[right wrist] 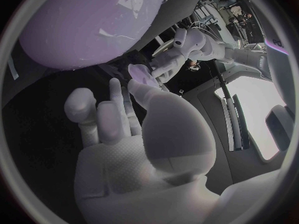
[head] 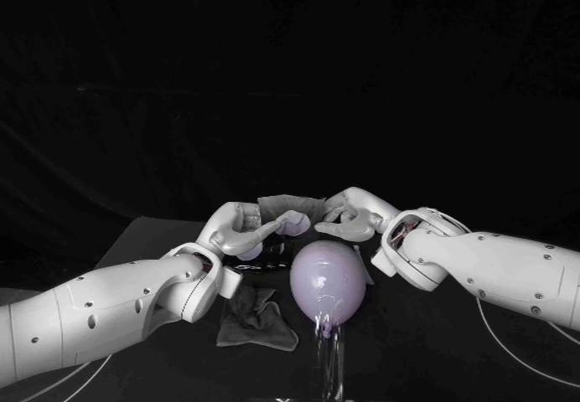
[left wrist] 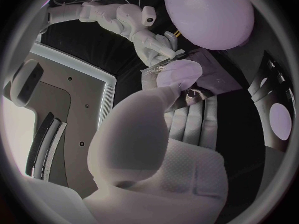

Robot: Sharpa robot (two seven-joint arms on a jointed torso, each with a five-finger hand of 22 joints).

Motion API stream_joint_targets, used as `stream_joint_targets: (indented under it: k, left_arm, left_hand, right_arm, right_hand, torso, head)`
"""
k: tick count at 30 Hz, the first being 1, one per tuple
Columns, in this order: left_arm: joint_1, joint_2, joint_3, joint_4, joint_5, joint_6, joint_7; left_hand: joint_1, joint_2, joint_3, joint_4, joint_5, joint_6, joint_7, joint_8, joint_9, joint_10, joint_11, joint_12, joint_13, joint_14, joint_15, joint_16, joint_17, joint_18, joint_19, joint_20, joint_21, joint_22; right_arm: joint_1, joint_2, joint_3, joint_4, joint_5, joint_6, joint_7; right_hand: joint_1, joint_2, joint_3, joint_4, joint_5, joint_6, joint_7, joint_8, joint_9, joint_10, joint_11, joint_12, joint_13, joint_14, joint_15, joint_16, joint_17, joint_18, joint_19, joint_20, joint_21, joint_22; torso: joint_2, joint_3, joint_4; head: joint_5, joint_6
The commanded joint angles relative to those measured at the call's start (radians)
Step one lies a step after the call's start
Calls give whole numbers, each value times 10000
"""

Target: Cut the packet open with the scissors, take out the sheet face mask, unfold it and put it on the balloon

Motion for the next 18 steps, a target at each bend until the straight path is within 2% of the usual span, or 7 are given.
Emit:
stream_joint_targets:
  k: [1,6,10,15,18]
  left_arm:
    - [16,27,13,55,72,177,218]
    - [16,44,13,62,59,244,203]
    - [17,49,13,70,-57,272,183]
    - [17,50,13,73,-184,287,183]
    - [17,46,13,70,-211,300,189]
  left_hand:
    - [-152,7,83,-86,33,-75,-7,75,1081,77,9,-33,13,56,9,-45,29,-83,-104,9,91,51]
    - [-188,10,109,-125,33,-83,-7,83,1105,76,9,-33,13,58,8,-51,39,-80,-131,14,123,71]
    - [-211,15,136,-167,33,-92,-7,88,1125,74,9,-34,13,56,8,-60,47,-75,-153,16,153,91]
    - [-225,21,160,-197,33,-103,-5,88,1137,68,11,-37,12,51,10,-68,52,-73,-172,18,175,106]
    - [-250,28,198,-245,33,-119,-2,87,1157,55,16,-41,10,41,14,-82,60,-73,-209,23,209,129]
  right_arm:
    - [-16,51,5,38,370,78,468]
    - [-34,91,5,72,692,-148,726]
    - [-43,87,5,145,968,-360,961]
    - [-48,55,7,269,1257,-558,1234]
    - [-49,32,8,318,1350,-599,1291]
  right_hand:
    - [-16,184,110,-8,-14,172,-55,61,-5,200,-61,-95,-106,97,-59,65,80,-4,150,-33,154,204]
    - [42,365,256,-19,-15,500,-202,185,32,674,-201,-143,-274,314,-187,225,368,-95,465,-152,602,435]
    - [24,398,281,-17,-16,543,-231,195,36,792,-229,-210,-357,366,-222,251,407,-111,518,-196,666,476]
    - [12,407,312,-27,-16,488,-218,150,17,771,-214,-343,-462,363,-219,232,359,-105,491,-215,614,465]
    - [-191,188,248,39,-19,178,-47,-78,-92,360,-25,-762,-740,170,-73,49,-11,-39,187,-148,153,282]
  torso:
    - [-11,-6,-5]
    - [-19,0,5]
    - [-9,5,-8]
    - [-2,8,-12]
    - [-8,12,-10]
  head:
    - [4,-36]
    - [21,-50]
    - [42,-63]
    - [41,-71]
    - [40,-85]
